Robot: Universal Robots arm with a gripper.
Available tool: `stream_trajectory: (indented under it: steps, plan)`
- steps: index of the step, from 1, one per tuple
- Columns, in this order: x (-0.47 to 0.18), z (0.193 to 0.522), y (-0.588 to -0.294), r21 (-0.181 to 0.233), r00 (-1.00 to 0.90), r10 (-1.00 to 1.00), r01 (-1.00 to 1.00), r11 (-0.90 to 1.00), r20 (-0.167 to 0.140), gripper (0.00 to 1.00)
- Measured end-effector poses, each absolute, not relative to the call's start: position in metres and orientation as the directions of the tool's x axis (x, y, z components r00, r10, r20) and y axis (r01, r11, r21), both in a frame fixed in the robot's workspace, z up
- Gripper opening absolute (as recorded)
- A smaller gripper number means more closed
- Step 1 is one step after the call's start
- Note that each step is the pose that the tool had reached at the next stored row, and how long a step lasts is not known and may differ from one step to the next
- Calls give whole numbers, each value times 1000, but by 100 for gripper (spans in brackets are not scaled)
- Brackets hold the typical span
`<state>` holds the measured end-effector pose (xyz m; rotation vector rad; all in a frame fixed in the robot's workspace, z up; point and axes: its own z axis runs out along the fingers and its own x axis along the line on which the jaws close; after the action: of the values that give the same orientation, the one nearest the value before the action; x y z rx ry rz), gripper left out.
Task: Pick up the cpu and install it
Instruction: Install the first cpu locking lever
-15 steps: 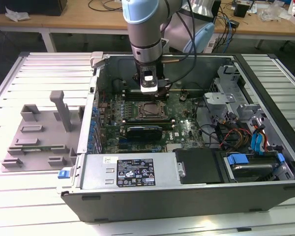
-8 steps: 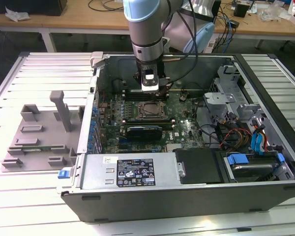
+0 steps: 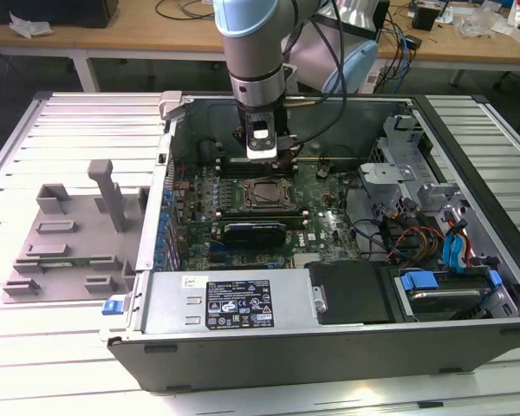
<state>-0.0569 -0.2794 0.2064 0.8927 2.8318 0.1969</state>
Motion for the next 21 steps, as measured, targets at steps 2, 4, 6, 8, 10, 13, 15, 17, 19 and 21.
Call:
stream_trajectory:
  steps: [2, 4, 6, 8, 10, 13, 15, 17, 19, 21]
  plan:
    - [-59, 206, -278, 175, -807, 578, 556, 813, -118, 11]
    - [-60, 204, -278, 175, -808, 578, 556, 813, -119, 11]
    - [-60, 203, -278, 174, -807, 578, 556, 813, -120, 11]
    - [-60, 202, -278, 173, -807, 578, 556, 813, -121, 11]
    - [-60, 201, -278, 172, -807, 577, 556, 813, -121, 11]
    - [-60, 201, -279, 170, -807, 577, 556, 814, -123, 11]
    - [-60, 200, -279, 168, -807, 577, 556, 814, -124, 11]
    - [-60, 200, -280, 166, -807, 577, 556, 814, -125, 11]
    - [-60, 199, -280, 165, -807, 576, 556, 815, -126, 11]
    - [-60, 198, -280, 165, -807, 576, 556, 815, -127, 11]
